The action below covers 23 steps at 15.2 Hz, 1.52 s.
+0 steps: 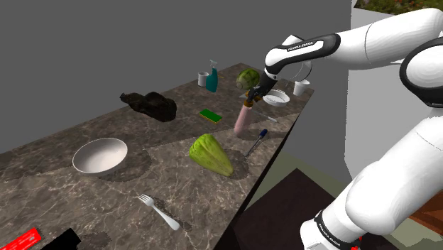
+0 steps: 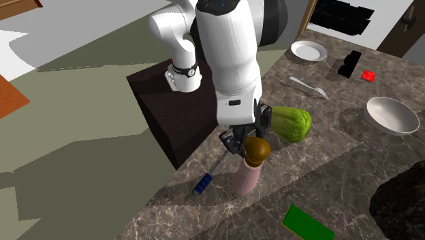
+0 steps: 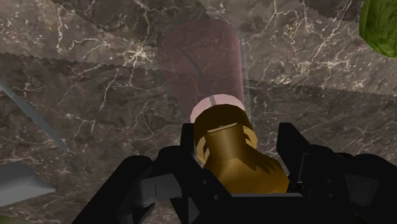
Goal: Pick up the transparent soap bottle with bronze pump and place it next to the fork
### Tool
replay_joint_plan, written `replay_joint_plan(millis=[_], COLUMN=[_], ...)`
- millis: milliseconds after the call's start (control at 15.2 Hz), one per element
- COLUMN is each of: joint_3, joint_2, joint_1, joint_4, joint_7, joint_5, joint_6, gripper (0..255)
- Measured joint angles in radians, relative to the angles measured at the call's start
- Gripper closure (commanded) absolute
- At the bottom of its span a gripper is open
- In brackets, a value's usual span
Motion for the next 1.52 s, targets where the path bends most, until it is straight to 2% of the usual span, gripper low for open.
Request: replay_joint_plan(millis=[396, 1518], joint_3=[0.0, 0.003], joint_2=[-0.01, -0.079], joint_1=[0.0, -0.006], joint_4=[0.006, 0.157], joint_7=[0.009, 0.084], joint_5=[-0.009, -0.076], joint_6=[-0.015, -0.224], gripper=[255, 255])
